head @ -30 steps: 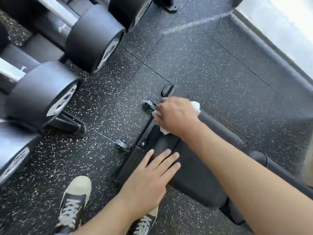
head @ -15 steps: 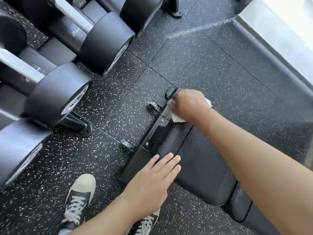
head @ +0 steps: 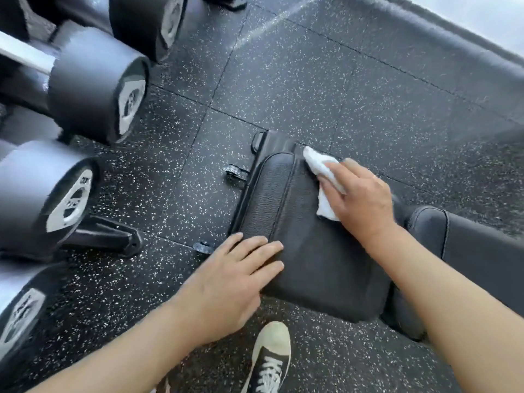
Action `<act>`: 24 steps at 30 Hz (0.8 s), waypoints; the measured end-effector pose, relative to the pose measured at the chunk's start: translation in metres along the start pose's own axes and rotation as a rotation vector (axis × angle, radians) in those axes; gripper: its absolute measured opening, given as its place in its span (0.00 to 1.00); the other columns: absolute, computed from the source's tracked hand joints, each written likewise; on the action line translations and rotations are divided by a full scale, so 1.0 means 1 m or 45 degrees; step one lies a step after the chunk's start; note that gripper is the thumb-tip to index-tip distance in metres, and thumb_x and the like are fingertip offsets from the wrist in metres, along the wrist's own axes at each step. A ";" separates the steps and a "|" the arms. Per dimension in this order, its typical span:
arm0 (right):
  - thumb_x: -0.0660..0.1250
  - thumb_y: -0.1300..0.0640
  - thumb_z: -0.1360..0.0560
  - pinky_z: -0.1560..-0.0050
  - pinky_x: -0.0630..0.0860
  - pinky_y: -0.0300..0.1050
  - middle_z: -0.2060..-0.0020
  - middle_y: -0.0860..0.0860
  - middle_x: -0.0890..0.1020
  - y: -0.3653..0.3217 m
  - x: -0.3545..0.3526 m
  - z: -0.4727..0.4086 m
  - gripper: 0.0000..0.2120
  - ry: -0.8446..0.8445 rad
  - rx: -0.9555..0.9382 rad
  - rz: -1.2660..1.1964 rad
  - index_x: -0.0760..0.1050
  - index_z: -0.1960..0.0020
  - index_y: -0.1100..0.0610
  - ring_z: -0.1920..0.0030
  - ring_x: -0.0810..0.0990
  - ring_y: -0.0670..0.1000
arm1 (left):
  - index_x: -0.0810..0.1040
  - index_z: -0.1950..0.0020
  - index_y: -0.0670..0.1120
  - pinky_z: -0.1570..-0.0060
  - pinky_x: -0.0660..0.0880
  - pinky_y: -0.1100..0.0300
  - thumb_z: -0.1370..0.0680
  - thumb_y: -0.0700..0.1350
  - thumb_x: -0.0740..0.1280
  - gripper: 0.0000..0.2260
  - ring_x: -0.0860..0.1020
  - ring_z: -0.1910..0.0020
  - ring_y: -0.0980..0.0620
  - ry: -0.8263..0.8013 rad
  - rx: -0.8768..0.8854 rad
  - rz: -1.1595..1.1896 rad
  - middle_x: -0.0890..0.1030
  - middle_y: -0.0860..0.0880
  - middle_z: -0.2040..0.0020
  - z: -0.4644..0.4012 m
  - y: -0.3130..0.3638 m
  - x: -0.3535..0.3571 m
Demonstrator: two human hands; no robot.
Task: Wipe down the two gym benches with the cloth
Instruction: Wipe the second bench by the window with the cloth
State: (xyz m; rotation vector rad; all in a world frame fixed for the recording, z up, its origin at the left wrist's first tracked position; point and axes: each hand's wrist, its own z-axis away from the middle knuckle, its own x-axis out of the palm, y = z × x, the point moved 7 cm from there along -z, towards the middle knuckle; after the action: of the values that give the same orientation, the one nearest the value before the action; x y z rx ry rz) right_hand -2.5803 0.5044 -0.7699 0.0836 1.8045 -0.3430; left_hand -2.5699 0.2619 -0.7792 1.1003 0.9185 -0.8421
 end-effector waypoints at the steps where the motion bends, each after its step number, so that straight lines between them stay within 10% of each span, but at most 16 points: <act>1: 0.64 0.46 0.18 0.62 0.78 0.51 0.57 0.50 0.77 0.020 -0.002 0.005 0.14 0.023 0.122 0.015 0.79 0.39 0.52 0.57 0.79 0.55 | 0.80 0.30 0.50 0.28 0.73 0.40 0.29 0.48 0.75 0.26 0.76 0.29 0.42 0.020 0.014 -0.015 0.76 0.46 0.24 -0.010 -0.002 -0.002; 13: 0.63 0.51 0.16 0.64 0.68 0.48 0.60 0.48 0.72 0.008 -0.024 0.189 0.13 0.136 0.449 -0.131 0.82 0.38 0.54 0.64 0.70 0.53 | 0.71 0.20 0.52 0.23 0.62 0.37 0.19 0.51 0.62 0.26 0.67 0.21 0.40 0.045 0.212 -0.067 0.68 0.46 0.19 -0.198 0.022 -0.015; 24: 0.66 0.51 0.20 0.63 0.72 0.49 0.57 0.49 0.79 0.081 -0.025 0.111 0.09 0.378 1.165 -0.228 0.81 0.44 0.52 0.59 0.79 0.54 | 0.68 0.19 0.46 0.23 0.64 0.50 0.21 0.48 0.61 0.29 0.69 0.22 0.46 0.149 0.249 0.032 0.69 0.50 0.19 -0.225 0.028 -0.010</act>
State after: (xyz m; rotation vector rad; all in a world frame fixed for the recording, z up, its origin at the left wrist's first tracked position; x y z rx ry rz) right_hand -2.4509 0.5543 -0.7861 0.6401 1.8082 -1.3210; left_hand -2.5903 0.4871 -0.8029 1.3397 0.9312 -0.8673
